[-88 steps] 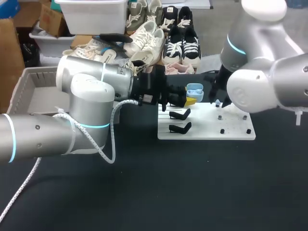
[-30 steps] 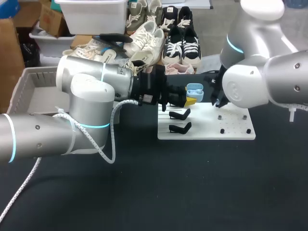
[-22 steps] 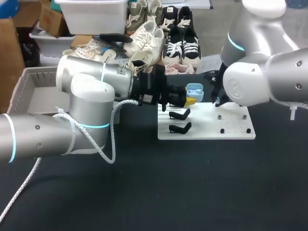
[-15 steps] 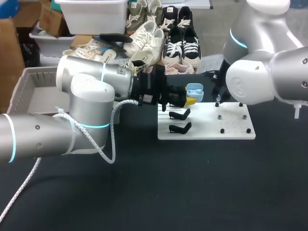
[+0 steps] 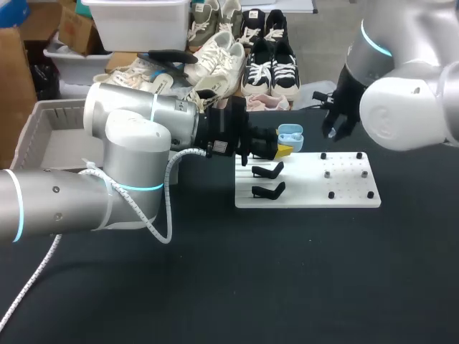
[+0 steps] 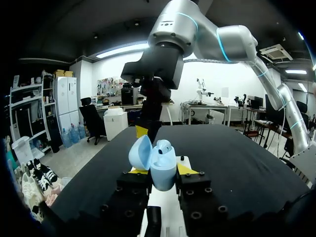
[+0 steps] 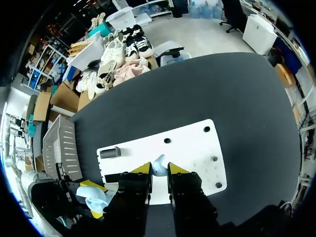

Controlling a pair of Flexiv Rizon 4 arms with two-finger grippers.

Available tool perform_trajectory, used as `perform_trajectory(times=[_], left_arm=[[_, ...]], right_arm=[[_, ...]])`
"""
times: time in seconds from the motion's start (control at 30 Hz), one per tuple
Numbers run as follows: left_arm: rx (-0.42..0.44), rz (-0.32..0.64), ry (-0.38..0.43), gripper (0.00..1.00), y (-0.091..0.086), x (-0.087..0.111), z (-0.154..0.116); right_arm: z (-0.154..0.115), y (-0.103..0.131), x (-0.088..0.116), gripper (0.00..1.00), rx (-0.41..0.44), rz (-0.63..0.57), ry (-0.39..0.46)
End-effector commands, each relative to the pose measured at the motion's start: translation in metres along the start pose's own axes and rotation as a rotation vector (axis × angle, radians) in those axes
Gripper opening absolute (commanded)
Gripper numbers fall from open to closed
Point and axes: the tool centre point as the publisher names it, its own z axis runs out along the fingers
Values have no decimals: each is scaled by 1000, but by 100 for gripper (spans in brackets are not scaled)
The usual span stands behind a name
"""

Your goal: Pick up each earbud case from the left stands, insert the matching earbuds, close the lid, and place the case in the box.

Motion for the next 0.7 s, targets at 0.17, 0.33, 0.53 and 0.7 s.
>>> perform_trajectory(times=[0.17,0.33,0.53,0.7], left_arm=[[-4,1,-1,0,-1,0,0],[-4,1,-1,0,-1,0,0],[-4,1,-1,0,-1,0,0],[-4,1,-1,0,-1,0,0]], right_arm=[[-41,-1,24,0,35,-92,-17],[-62,3,37,0,66,-185,-19],[-86,5,54,0,47,-249,-38],[-100,13,68,0,14,-336,-25]])
